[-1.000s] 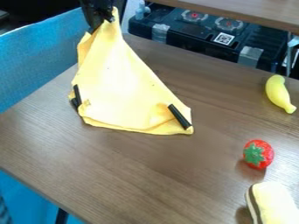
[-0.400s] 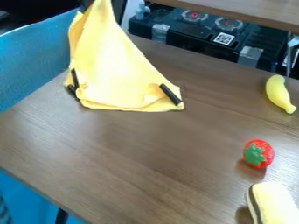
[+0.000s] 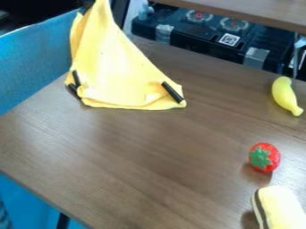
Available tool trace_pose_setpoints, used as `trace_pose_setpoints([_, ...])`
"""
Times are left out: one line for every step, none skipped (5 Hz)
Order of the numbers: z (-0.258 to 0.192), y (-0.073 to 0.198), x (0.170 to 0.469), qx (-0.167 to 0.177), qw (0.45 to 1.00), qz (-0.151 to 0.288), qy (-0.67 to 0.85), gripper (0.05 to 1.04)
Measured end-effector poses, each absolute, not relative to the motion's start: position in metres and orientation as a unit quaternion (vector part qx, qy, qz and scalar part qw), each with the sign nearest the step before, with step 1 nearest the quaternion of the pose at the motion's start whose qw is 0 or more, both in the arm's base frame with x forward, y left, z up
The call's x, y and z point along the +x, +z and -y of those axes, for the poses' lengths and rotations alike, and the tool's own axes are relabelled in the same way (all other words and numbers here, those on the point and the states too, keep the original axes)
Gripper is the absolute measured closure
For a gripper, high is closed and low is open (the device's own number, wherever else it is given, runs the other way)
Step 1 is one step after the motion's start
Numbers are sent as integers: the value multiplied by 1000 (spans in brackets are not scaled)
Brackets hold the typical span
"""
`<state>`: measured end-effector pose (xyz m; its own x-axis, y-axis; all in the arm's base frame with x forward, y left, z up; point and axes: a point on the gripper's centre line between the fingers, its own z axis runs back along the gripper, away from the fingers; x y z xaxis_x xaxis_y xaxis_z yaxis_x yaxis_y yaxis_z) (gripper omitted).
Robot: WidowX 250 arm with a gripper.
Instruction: Move the cloth to the top left of the table
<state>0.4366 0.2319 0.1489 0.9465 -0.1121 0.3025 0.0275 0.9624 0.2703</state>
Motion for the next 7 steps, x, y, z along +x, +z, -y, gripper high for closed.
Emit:
trace_pose_setpoints([-238, 137, 432, 137, 981, 136, -20, 606])
trace_pose_setpoints([-238, 131, 430, 138, 982, 129, -13, 289])
trace_pose_setpoints([-234, 117, 425, 129, 985, 118, -13, 87])
trace_pose_setpoints([-215, 116, 418, 105, 985, 131, -24, 83])
trace_pose_setpoints([-186, 94, 410, 62, 988, 132, -51, 83])
trace_pose_setpoints([-171, 70, 402, 28, 990, 125, -67, 83])
trace_pose_setpoints([-166, 57, 395, 25, 989, 122, -73, 84])
